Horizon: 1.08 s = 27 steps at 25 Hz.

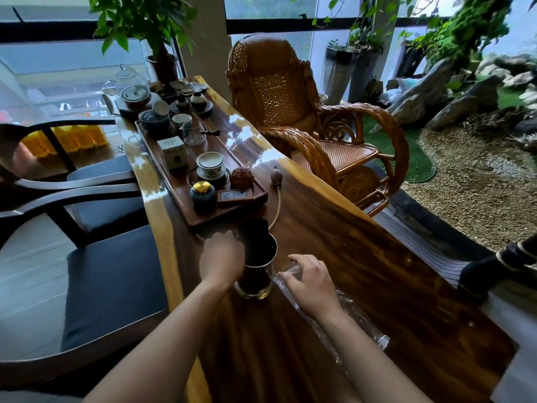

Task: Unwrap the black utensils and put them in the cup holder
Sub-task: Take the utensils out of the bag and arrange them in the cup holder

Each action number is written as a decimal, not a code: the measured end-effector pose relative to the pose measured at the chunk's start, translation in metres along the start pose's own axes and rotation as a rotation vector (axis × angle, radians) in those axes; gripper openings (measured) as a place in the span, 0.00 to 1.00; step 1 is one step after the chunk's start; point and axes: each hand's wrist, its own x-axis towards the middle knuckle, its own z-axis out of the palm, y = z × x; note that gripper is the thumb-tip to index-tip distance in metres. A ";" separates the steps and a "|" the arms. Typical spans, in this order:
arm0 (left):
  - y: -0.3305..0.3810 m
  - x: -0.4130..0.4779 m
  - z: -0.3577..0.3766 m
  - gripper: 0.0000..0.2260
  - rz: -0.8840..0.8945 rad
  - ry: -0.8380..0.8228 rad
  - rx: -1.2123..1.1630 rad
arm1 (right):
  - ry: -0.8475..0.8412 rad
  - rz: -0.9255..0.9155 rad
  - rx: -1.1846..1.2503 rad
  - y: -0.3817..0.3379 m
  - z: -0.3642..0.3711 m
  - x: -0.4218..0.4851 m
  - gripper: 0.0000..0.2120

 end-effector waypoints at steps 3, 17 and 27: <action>0.000 0.003 -0.003 0.13 -0.037 0.144 -0.097 | 0.005 0.000 0.004 0.001 0.001 0.000 0.20; 0.010 0.017 -0.011 0.08 0.028 0.110 0.078 | 0.006 0.019 0.045 0.016 0.002 -0.006 0.14; -0.005 0.004 -0.009 0.19 0.041 0.055 0.042 | -0.012 0.006 0.052 0.010 0.002 -0.001 0.18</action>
